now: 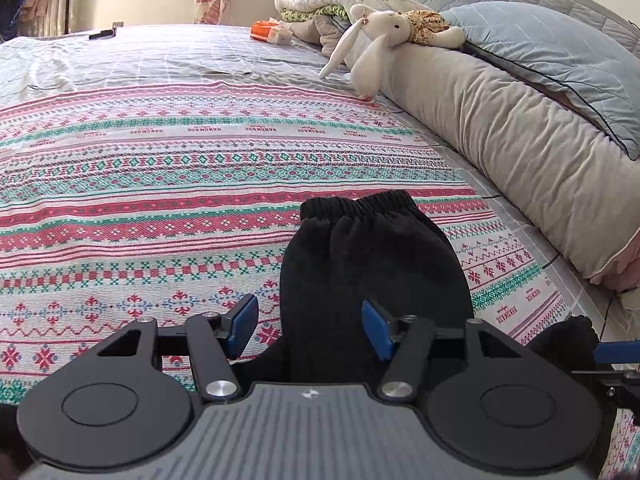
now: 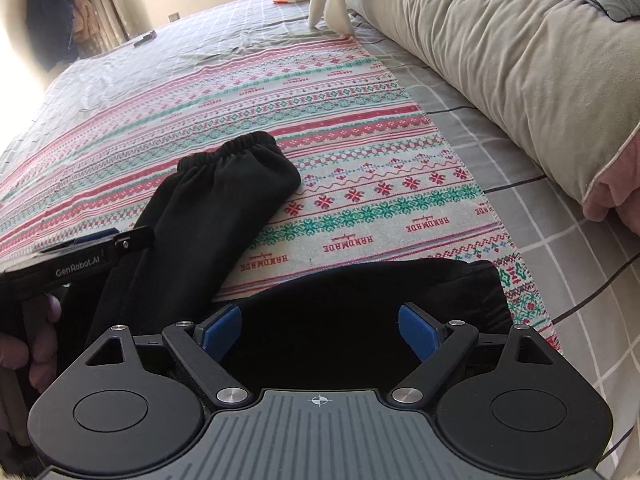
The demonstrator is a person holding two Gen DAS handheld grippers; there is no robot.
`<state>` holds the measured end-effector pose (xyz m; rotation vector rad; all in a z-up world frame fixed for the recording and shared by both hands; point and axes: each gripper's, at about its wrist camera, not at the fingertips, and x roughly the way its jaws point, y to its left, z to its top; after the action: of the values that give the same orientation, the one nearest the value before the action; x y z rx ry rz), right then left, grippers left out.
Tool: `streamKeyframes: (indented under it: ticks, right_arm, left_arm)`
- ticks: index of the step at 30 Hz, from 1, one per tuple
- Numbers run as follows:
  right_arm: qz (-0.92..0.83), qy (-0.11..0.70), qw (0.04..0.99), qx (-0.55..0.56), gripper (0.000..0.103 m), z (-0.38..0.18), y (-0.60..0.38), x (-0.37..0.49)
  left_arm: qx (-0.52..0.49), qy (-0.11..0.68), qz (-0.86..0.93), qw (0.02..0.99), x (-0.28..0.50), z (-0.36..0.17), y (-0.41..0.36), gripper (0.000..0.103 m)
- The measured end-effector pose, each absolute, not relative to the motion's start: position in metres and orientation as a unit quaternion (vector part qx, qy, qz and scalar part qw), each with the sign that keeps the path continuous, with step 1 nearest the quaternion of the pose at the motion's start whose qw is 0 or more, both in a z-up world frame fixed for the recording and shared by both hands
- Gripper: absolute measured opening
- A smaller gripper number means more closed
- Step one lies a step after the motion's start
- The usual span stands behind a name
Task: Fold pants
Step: 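Move the left gripper to the elastic leg cuff and close on it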
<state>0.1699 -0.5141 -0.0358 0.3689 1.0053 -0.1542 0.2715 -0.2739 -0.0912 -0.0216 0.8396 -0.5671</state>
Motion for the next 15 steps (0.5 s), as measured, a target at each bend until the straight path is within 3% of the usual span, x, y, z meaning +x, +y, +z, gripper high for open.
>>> streamKeyframes:
  ticks: [5,7,8,15]
  right_arm:
    - [-0.068,0.487,0.854,0.170,0.088,-0.044,-0.523,0.164]
    - [-0.062,0.490,0.851,0.180,0.087,-0.046,-0.528,0.162]
    - [-0.057,0.490,0.849,0.189,0.085,-0.048,-0.531,0.162]
    - [-0.041,0.490,0.840,0.228,0.082,-0.051,-0.549,0.156]
  left_arm:
    - [-0.018,0.405,-0.269,0.874,0.285,-0.097,-0.290,0.055]
    - [-0.028,0.408,-0.266,0.873,0.289,-0.098,-0.293,0.032]
    - [-0.037,0.412,-0.268,0.870,0.290,-0.098,-0.292,0.026]
    - [-0.060,0.341,-0.275,0.897,0.267,-0.054,-0.294,0.021]
